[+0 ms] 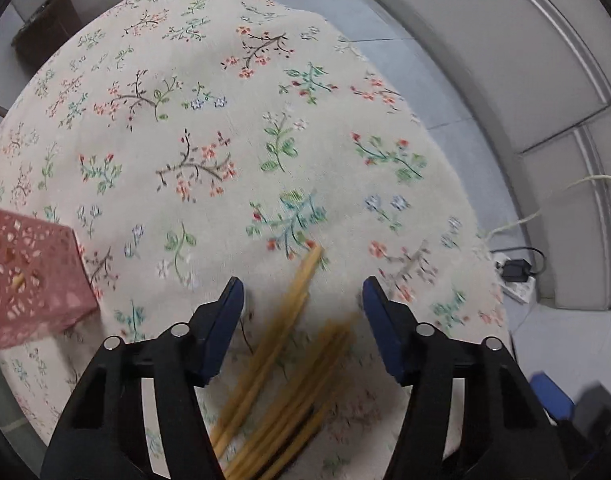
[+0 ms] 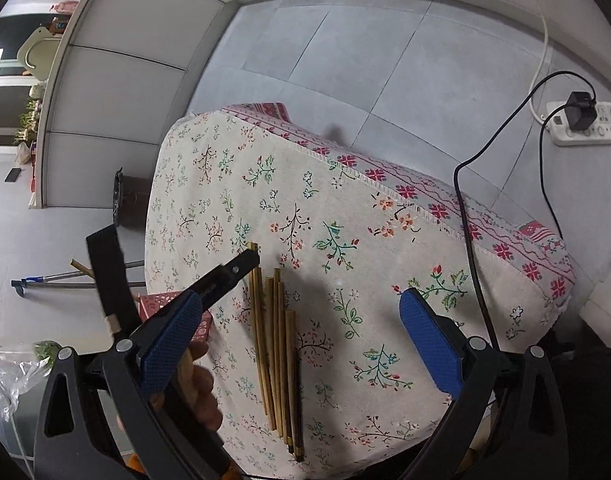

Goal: Organize utensils
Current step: 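Lower the left tool to the chopstick pile and grasp another chopstick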

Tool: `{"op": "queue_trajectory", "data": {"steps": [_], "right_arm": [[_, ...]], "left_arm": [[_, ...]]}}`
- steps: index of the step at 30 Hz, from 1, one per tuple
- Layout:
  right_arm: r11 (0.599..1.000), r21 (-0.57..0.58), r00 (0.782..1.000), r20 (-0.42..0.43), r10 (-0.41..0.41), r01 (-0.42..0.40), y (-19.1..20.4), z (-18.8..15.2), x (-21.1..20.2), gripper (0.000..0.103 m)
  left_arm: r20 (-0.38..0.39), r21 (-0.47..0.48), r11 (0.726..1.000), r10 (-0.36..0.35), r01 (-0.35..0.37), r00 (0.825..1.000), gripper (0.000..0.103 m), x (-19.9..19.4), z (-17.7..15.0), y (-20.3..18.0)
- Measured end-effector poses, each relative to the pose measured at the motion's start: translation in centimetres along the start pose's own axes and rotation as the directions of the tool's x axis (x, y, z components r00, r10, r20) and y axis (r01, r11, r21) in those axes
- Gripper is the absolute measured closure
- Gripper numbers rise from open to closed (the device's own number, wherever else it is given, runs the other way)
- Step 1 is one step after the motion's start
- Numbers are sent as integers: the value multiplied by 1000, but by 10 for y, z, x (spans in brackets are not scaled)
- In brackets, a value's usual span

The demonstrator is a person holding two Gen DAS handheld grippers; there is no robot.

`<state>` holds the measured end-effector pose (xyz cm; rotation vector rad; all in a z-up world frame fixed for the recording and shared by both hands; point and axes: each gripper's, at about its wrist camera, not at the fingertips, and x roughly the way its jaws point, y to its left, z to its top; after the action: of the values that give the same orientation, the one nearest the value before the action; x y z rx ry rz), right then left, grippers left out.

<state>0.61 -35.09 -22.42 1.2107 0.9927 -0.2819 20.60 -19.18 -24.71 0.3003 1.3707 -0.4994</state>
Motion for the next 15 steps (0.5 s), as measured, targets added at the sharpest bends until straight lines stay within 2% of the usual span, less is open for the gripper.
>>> {"op": "queue_trajectory", "data": {"steps": [3,7,12,15], "right_arm": [[1000,0,1000,-1,-4,4,-1,1,0,7],[1000,21,1000,-9,-8,8,-5,3,2,7],[999,30,1000,-19,-24,25,-9,5,7,7],[999,13,999,-33,-34,35,-6,3,11,7]], "left_arm": [[4,-12,1000,-6,6,1000,51,7,6,0],[-13,-4,1000,4,-4,1000,74,15,11,-3],[1,-5,999,42,-42,999,89,19,15,-3],[10,-8,999,43,-43,999,91,18,13,3]]}}
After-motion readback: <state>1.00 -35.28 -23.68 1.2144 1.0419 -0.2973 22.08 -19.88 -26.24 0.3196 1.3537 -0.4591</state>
